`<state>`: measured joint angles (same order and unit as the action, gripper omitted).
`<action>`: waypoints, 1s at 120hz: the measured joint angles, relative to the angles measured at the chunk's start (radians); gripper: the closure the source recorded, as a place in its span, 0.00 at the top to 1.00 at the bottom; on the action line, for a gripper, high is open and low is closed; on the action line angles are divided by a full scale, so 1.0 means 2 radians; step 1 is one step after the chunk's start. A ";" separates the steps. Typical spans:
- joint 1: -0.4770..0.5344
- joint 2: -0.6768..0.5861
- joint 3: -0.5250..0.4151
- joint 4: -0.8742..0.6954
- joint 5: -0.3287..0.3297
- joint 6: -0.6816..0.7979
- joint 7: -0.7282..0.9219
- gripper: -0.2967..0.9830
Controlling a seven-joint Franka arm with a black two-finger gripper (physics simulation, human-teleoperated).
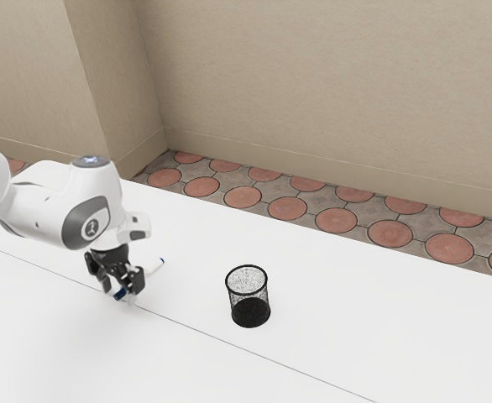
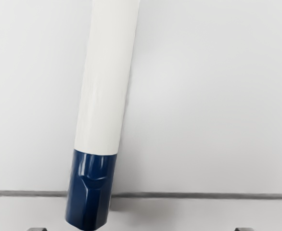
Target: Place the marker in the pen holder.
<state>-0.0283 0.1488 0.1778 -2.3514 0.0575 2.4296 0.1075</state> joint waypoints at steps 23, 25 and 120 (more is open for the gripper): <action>0.006 0.016 0.002 0.009 0.002 0.003 0.019 0.52; 0.006 0.016 0.002 0.010 0.002 0.004 0.021 0.52; 0.017 0.061 0.001 0.065 -0.028 -0.015 0.078 0.31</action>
<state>0.0050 0.2698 0.1797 -2.2215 0.0010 2.3989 0.2636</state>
